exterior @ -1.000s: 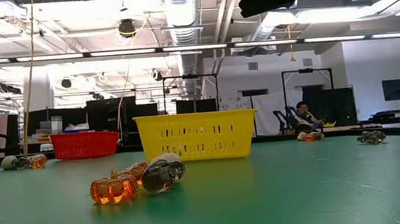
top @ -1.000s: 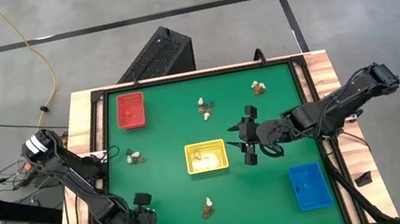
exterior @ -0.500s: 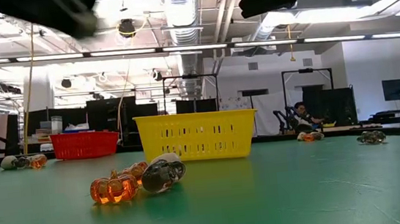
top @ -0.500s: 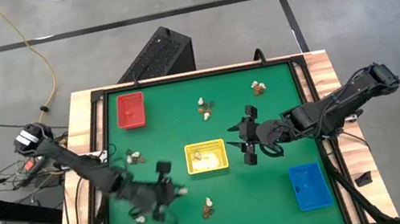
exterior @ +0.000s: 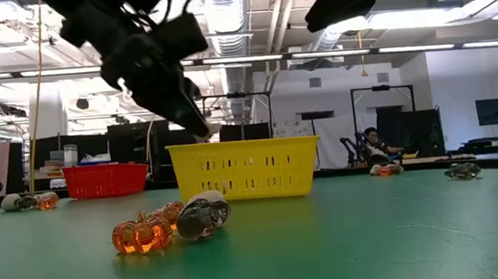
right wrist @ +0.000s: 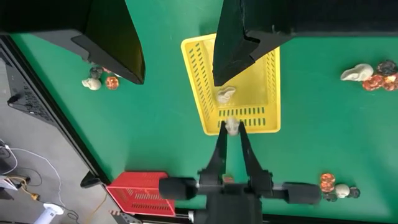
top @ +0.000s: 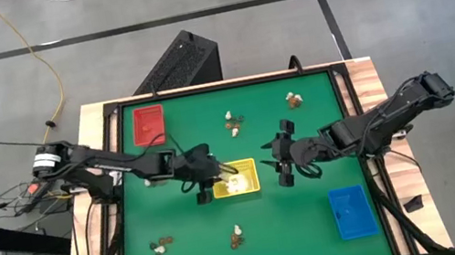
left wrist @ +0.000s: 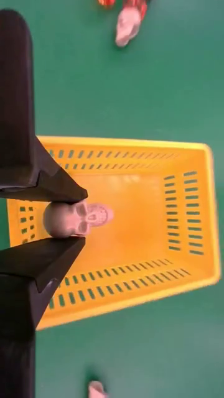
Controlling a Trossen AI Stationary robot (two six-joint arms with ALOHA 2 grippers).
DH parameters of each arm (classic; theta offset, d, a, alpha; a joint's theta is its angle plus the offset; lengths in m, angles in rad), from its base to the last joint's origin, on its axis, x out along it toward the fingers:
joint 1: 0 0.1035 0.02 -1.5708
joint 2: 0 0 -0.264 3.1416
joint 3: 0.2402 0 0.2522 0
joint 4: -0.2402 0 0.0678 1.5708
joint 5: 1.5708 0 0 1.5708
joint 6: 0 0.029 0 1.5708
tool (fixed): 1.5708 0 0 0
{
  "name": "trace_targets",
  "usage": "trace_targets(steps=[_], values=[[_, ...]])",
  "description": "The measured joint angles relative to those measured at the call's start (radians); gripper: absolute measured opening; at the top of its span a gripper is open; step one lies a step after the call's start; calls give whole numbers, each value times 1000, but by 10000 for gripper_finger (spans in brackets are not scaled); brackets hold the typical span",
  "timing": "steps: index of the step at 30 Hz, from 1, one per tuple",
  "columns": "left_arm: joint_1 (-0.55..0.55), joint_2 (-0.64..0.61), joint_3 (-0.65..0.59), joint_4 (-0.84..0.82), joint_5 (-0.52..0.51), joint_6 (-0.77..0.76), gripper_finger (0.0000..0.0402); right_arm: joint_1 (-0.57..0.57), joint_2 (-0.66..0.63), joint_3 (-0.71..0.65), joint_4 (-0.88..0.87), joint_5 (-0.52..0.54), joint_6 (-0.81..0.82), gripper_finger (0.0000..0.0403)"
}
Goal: Sort Halloween decoration
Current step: Put the white skull toy into the yellow bin, then put the black skull toy into the blue bin
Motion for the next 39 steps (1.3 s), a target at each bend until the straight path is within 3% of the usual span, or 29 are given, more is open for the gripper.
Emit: trace_targets(steps=[12,17,22,25,32,35,39], values=[[14,-21,0,70,18,23,180,-4,0,0,-9,0,8,218],[14,-156,0,-67,23,11,198,-15,18,0,-8,0,23,218],[14,-346,-51,-212,-56,15,194,-108,108,0,2,-10,75,218],[14,-483,-177,-83,-95,15,190,-209,198,0,49,-98,81,218],[14,-702,-509,446,-76,10,188,-509,380,84,110,-263,129,218],[14,-755,-568,492,-75,-4,188,-623,452,129,94,-361,199,218],[13,-805,-594,438,-67,-7,188,-703,572,196,54,-463,269,218]])
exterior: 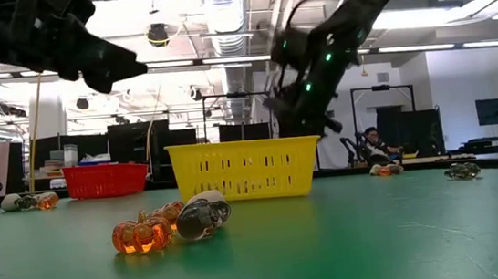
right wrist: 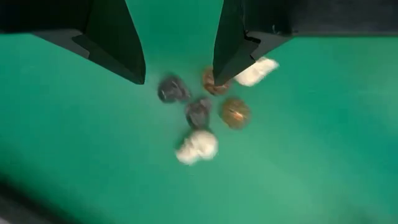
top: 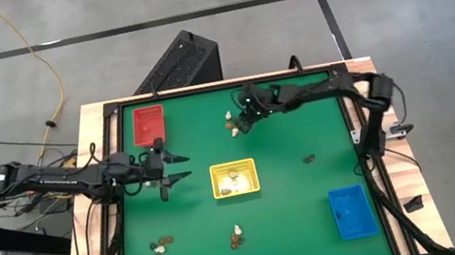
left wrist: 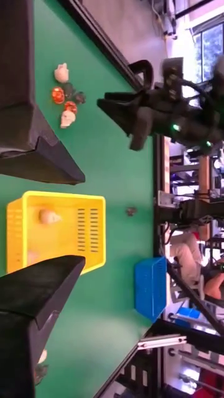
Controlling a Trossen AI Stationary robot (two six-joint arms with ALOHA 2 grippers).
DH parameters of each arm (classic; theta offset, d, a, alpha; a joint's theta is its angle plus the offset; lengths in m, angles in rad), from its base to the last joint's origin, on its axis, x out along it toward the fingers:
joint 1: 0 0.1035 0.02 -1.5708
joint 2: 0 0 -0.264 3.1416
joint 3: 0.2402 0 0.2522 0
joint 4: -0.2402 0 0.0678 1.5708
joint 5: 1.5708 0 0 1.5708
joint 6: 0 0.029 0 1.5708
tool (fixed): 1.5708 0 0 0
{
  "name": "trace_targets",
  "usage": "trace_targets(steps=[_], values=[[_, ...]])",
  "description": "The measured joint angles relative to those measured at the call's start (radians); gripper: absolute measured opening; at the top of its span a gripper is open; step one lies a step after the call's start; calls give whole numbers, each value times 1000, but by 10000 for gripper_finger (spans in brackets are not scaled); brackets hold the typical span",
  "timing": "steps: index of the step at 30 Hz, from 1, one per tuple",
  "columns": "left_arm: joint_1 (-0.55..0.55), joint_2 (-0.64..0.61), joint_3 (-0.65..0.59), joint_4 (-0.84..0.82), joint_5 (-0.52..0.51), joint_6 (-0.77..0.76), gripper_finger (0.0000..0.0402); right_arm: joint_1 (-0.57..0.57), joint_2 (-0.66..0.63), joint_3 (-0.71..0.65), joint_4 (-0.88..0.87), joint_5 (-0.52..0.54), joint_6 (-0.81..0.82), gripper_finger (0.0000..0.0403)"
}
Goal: Sort Halloween decoration
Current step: Put the black skull toy into the blue bin
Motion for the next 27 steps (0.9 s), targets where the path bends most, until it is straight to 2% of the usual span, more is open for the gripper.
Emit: trace_targets(steps=[5,12,27], values=[[0,-20,-1,-89,26,6,188,-15,114,112,-83,-8,51,218],[0,-22,-1,-126,25,21,188,-12,181,218,-170,42,72,218],[0,-21,-1,-106,23,19,188,-13,183,215,-234,49,105,159]])
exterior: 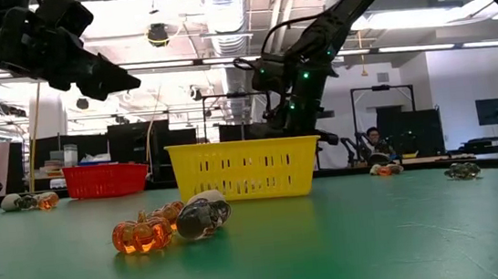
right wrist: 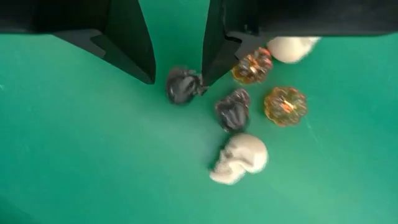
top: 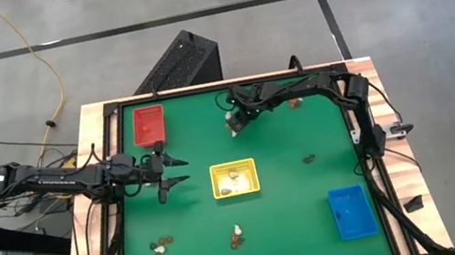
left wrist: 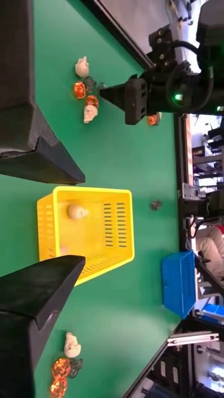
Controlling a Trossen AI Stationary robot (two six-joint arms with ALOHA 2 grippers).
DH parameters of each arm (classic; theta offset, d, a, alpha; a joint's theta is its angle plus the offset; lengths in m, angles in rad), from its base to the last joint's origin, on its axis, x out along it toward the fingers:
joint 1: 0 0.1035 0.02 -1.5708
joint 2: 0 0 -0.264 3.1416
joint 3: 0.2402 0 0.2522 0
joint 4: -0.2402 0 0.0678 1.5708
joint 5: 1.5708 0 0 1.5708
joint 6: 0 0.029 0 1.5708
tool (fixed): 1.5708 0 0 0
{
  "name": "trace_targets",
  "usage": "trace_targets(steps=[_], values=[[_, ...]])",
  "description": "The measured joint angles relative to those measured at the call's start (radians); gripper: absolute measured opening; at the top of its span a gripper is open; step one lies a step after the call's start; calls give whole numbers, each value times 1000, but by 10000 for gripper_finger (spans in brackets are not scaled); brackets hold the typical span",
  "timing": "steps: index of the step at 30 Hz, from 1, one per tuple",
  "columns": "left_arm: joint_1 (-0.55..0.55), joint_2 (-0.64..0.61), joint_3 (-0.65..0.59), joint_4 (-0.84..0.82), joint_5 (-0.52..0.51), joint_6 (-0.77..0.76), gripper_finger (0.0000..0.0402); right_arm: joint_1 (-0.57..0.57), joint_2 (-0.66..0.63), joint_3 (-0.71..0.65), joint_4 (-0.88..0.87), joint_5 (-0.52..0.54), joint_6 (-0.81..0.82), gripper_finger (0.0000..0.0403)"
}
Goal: Sort Halloween decoration
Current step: Put the black skull toy into the blue bin
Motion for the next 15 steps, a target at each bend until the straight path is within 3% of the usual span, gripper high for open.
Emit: trace_targets(steps=[10,15], values=[[0,0,0,-17,-1,-1,188,-7,69,4,9,2,-11,136],[0,0,0,-19,-1,-1,188,-1,39,4,-11,2,-25,131]])
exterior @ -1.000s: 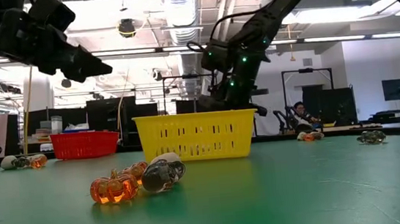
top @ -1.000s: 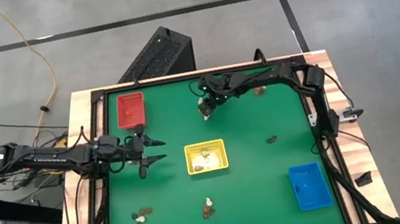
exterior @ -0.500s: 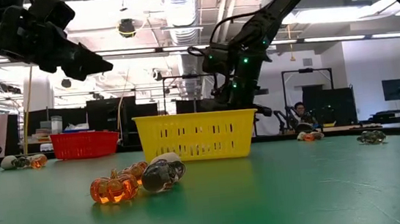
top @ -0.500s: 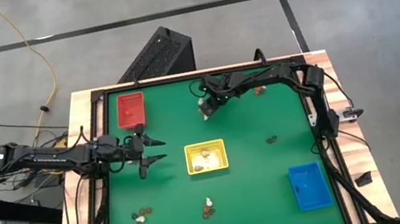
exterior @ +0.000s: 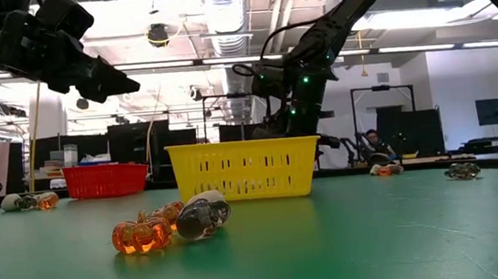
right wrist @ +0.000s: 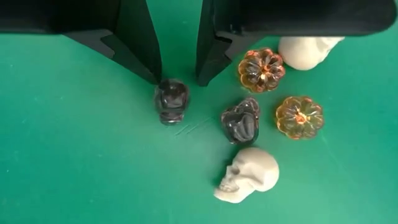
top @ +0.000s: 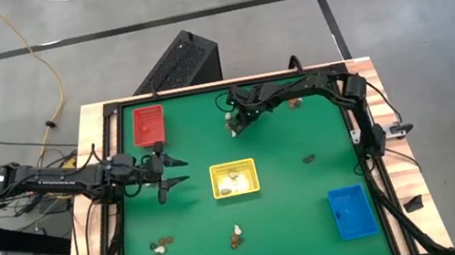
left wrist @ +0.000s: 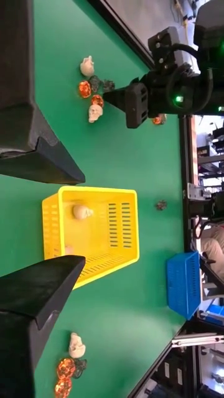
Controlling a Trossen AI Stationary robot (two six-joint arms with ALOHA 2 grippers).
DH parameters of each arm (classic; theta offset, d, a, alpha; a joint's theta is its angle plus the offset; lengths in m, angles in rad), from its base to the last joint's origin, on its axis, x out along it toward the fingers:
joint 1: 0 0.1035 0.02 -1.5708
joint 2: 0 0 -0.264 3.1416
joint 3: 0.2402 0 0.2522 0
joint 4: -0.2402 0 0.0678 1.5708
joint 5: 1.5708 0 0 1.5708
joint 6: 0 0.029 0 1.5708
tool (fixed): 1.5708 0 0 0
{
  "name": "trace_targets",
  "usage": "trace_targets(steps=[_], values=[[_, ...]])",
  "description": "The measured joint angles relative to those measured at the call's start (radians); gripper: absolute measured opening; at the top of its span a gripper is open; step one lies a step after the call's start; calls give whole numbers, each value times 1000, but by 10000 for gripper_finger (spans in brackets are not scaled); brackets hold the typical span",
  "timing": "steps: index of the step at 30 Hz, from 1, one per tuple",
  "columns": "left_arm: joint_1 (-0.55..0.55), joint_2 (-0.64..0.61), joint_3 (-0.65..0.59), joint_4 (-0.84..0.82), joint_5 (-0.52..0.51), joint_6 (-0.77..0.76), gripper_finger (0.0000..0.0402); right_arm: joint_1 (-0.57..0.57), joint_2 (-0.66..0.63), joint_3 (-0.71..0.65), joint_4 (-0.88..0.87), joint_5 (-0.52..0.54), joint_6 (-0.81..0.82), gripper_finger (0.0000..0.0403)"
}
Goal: Sort Halloween decoration
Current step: Put the black skull toy into the blue bin
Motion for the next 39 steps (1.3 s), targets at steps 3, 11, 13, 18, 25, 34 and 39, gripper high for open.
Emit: trace_targets(steps=[3,11,13,18,25,34,39], values=[[0,0,0,-2,0,4,188,8,-33,-6,-13,0,-17,131],[0,0,0,-2,0,2,188,7,-96,-6,29,-2,-38,130],[0,0,0,-2,0,2,188,5,-87,-7,55,2,-37,130],[0,0,0,-2,0,0,188,-6,-86,-5,72,79,-14,135],[0,0,0,-2,0,2,188,-1,-79,-5,75,104,-2,173],[0,0,0,-8,0,1,188,15,-21,-4,113,93,0,202],[0,0,0,-15,-6,2,188,12,-8,-3,103,99,11,198]])
